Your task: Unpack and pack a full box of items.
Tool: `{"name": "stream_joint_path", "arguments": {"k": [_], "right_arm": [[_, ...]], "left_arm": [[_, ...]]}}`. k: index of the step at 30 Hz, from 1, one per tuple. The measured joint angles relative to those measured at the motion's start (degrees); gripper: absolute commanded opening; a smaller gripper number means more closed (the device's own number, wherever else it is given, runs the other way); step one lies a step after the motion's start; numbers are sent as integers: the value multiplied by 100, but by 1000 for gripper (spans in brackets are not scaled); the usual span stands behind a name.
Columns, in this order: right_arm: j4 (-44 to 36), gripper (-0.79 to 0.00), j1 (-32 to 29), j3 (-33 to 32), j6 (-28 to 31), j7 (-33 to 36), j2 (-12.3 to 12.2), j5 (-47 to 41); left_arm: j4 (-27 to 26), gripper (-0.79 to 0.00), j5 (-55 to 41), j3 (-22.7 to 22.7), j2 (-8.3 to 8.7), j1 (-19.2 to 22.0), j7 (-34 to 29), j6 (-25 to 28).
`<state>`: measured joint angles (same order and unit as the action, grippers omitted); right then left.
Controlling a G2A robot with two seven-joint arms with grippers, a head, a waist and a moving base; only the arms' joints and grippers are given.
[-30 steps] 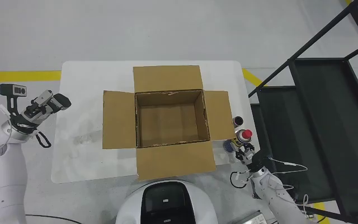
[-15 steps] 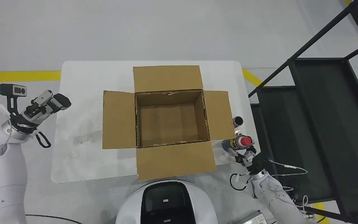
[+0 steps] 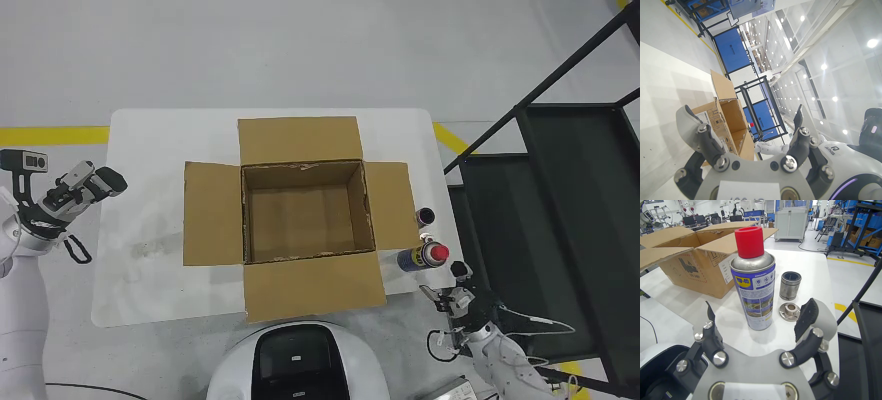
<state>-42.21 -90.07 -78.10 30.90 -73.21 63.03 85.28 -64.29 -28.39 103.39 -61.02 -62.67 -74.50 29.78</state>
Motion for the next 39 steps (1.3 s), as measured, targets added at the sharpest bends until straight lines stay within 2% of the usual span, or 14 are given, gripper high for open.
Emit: {"name": "stream_joint_path", "arguments": {"k": [14, 15, 16, 17, 18, 20, 26, 30, 35, 39], "right_arm": [[392, -9, 700, 292, -235, 678, 189, -435], [413, -182, 733, 314, -242, 710, 201, -449], [441, -406, 774, 343, -241, 745, 216, -467], [463, -486, 804, 363, -222, 762, 225, -484], [490, -631, 835, 378, -199, 776, 234, -502], [561, -785, 910, 410, -175, 785, 248, -512], [659, -785, 990, 510, 39, 556, 246, -354], [525, -785, 807, 471, 215, 172, 162, -187], [-252, -785, 216, 155, 93, 76, -58, -259], [-1087, -785, -351, -406, 186, 167, -283, -469]], "left_arm": [[0, 0, 0, 0, 0, 0, 0, 0], [0, 0, 0, 0, 0, 0, 0, 0], [0, 0, 0, 0, 0, 0, 0, 0], [0, 0, 0, 0, 0, 0, 0, 0], [0, 0, 0, 0, 0, 0, 0, 0], [0, 0, 0, 0, 0, 0, 0, 0], [0, 0, 0, 0, 0, 0, 0, 0], [0, 0, 0, 0, 0, 0, 0, 0], [0, 0, 0, 0, 0, 0, 0, 0], [0, 0, 0, 0, 0, 0, 0, 0]]}}
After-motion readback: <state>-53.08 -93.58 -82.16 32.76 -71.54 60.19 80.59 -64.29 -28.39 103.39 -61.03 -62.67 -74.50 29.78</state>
